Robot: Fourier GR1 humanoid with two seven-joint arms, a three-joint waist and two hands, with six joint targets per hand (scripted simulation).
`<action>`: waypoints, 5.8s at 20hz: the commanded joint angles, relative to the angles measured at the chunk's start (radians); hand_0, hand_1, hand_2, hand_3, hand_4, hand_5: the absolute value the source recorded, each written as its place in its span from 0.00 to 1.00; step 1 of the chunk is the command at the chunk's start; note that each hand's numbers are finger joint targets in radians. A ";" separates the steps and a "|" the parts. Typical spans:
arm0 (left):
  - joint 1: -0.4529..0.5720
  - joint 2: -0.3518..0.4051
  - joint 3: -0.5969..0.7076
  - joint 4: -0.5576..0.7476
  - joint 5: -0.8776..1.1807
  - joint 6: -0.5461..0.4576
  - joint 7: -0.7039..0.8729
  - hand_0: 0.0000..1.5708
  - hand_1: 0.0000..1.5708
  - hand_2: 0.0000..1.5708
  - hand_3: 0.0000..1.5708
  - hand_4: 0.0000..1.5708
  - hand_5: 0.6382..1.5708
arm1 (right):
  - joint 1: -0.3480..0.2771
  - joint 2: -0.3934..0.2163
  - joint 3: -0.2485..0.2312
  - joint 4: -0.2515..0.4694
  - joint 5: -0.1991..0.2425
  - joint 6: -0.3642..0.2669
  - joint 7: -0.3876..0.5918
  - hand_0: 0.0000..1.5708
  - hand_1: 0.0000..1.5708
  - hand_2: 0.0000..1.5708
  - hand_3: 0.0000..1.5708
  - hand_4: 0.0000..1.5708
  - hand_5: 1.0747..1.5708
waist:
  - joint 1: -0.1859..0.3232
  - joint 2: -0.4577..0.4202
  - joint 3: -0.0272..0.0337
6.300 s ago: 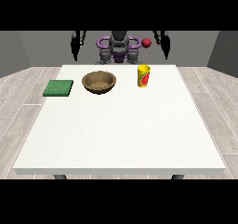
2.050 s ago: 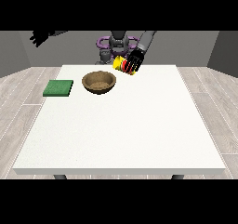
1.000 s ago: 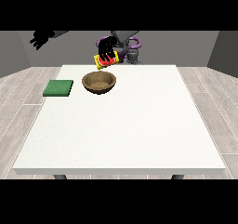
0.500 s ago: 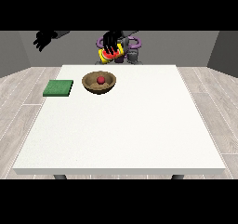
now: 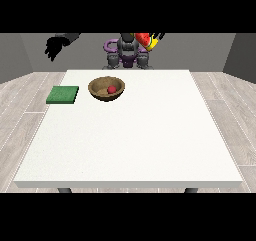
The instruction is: Pick the cup and pour the ball into the bowl, then pick the bowl and place it on the pad
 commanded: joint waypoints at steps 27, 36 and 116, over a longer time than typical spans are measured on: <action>0.094 0.373 0.622 -0.244 0.963 -0.604 -0.166 0.00 0.00 0.00 0.00 0.65 0.96 | -0.183 0.176 0.015 0.445 0.080 -0.142 -0.429 0.00 0.00 0.00 0.00 0.34 0.96 | 0.137 0.290 0.0133; 0.154 0.421 0.645 -0.299 1.000 -0.603 -0.183 0.00 0.00 0.00 0.00 0.65 0.97 | -0.240 0.155 0.012 0.561 0.077 -0.129 -0.510 0.00 0.00 0.00 0.00 0.29 0.95 | 0.113 0.326 0.0131; 0.340 0.687 0.781 -0.003 1.103 -0.738 -0.492 0.00 0.00 0.00 0.00 0.76 0.99 | -0.420 -0.321 -0.097 0.597 0.101 -0.342 0.024 0.92 0.92 0.88 0.48 0.00 0.94 | 0.036 0.389 0.0126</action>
